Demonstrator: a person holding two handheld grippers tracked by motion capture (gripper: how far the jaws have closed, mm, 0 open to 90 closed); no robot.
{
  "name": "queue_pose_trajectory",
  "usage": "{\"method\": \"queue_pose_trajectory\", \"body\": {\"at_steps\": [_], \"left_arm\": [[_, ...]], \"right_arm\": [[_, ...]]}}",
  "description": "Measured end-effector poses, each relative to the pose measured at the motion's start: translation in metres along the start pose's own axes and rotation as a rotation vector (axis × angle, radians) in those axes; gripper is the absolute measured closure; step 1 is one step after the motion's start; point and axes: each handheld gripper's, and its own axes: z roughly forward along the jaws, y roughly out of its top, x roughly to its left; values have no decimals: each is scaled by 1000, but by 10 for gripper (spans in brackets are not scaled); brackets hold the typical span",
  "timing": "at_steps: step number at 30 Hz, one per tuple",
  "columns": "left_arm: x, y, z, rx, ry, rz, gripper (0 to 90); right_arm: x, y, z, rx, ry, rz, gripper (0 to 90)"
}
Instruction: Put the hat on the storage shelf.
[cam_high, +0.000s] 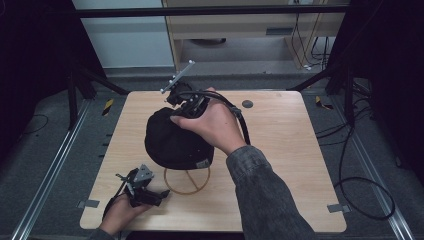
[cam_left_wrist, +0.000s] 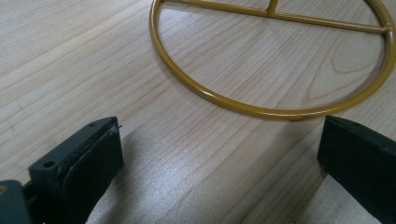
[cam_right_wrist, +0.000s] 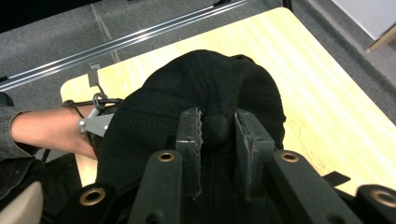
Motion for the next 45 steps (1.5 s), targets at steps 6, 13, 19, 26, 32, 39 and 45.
{"method": "queue_pose_trajectory", "body": {"at_steps": [6, 13, 19, 26, 32, 39, 45], "left_arm": [[0, 0, 0, 0, 0, -1, 0], [0, 0, 0, 0, 0, 0, 0], [0, 0, 0, 2, -2, 0, 0], [0, 0, 0, 1, -2, 2, 0], [0, 0, 0, 1, -1, 1, 0], [0, 0, 0, 1, -1, 2, 0], [0, 0, 0, 0, 0, 1, 0]], "right_arm": [[3, 2, 1, 12, 11, -3, 703], [3, -1, -2, 15, 4, 2, 620], [2, -3, -14, -22, 17, 21, 588], [-2, -10, -26, -31, 3, 30, 598], [-9, -21, -40, -46, -24, 50, 610], [-15, -31, -52, -66, -38, 62, 612], [-19, -41, -57, -78, -39, 83, 607]]}}
